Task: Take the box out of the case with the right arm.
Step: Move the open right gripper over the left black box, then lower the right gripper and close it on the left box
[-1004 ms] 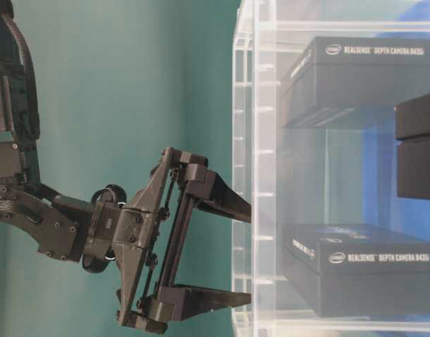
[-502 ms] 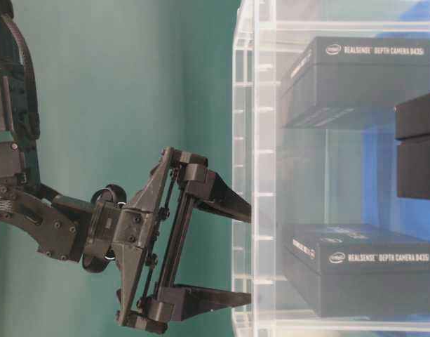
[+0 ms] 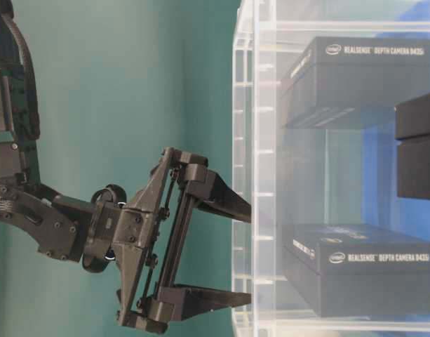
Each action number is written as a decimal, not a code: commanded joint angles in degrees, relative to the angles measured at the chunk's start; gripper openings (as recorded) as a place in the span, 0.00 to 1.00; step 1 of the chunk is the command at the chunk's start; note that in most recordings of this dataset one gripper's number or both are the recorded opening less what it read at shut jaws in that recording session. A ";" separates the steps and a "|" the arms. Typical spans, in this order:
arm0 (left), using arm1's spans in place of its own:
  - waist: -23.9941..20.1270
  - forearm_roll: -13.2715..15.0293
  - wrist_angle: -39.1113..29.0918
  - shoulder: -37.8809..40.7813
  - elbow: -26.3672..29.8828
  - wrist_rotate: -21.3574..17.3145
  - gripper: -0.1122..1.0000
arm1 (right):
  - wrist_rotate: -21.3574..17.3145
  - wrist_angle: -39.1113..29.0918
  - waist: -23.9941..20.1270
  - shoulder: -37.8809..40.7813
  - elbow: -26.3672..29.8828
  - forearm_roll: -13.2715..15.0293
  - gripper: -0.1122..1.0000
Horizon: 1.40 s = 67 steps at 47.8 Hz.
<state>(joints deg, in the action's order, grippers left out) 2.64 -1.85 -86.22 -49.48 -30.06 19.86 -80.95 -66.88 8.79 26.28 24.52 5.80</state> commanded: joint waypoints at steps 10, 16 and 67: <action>-0.18 -0.18 0.26 0.26 0.79 0.00 0.13 | -0.18 0.18 -0.09 -1.23 1.49 0.18 0.95; -0.18 -0.09 0.26 0.26 0.79 0.00 0.13 | -0.44 0.09 0.09 -1.14 1.41 0.53 0.95; -0.18 -0.09 0.35 0.44 0.79 0.09 0.12 | -1.23 4.22 0.70 3.96 -0.79 0.62 0.95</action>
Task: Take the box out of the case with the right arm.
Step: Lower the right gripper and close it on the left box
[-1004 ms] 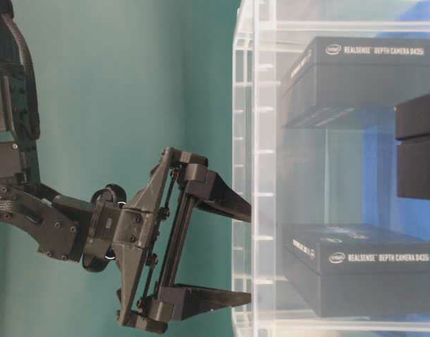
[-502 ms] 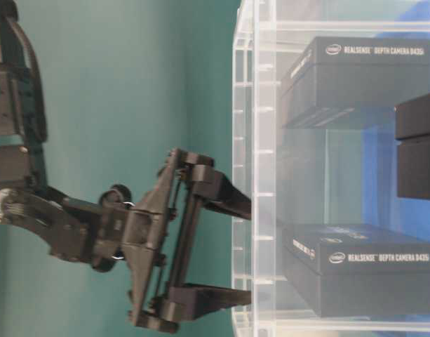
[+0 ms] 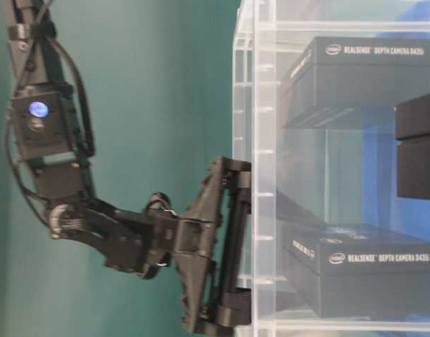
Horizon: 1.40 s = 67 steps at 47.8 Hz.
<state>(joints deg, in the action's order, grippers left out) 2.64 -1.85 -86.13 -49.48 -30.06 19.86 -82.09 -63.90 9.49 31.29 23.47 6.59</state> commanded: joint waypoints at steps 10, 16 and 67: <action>-0.18 -0.09 0.35 0.62 0.79 0.00 0.13 | -0.35 2.11 0.00 -0.18 -0.09 -0.26 0.95; -0.18 -0.09 0.35 0.62 0.79 0.00 0.13 | -0.35 2.20 0.00 0.00 -0.18 -0.44 0.95; -0.18 -0.18 0.35 0.62 0.79 0.00 0.12 | -4.48 -1.85 -0.44 -2.37 1.05 -1.05 0.73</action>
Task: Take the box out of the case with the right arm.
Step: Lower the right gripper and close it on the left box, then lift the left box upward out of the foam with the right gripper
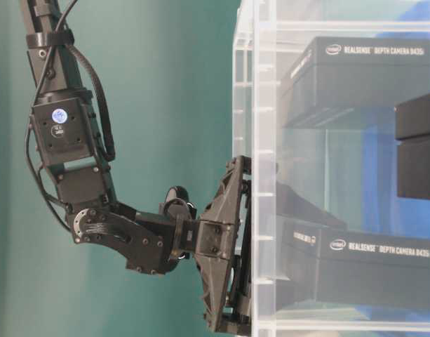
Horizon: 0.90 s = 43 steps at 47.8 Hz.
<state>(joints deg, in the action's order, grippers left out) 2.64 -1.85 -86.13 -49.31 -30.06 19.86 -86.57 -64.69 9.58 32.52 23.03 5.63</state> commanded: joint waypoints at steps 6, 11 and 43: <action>-0.18 -0.09 0.35 0.44 0.79 0.00 0.13 | -0.26 -4.04 -0.53 -5.62 2.81 -0.09 0.72; -0.18 -0.09 0.35 0.44 0.79 -0.09 0.13 | -0.26 -6.50 -0.53 -7.03 4.92 -0.09 0.72; -0.18 -0.09 0.35 0.18 0.79 0.00 0.12 | 0.44 -23.20 -1.14 -7.82 24.08 2.11 0.71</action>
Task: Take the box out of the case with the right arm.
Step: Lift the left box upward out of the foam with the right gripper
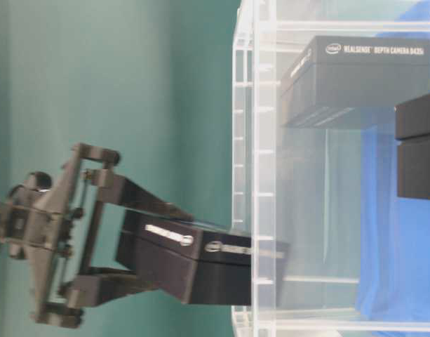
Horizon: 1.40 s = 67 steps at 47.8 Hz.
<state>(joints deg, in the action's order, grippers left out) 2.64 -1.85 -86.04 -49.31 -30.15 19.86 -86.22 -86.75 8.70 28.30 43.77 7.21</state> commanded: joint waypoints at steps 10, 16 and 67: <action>-0.18 -0.09 0.26 0.18 0.88 0.00 0.13 | 0.09 -4.04 -0.88 -3.60 6.86 1.32 0.71; -0.18 -0.09 0.26 0.18 0.88 0.00 0.13 | 0.00 -5.19 -1.23 -3.60 8.09 1.41 0.71; -0.18 -0.09 0.26 0.09 0.88 0.00 0.13 | 0.09 -6.33 -1.85 -3.60 10.28 2.55 0.71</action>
<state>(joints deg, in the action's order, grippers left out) 2.64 -1.85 -86.04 -49.39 -30.06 19.86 -86.22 -93.25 6.94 28.30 52.29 9.40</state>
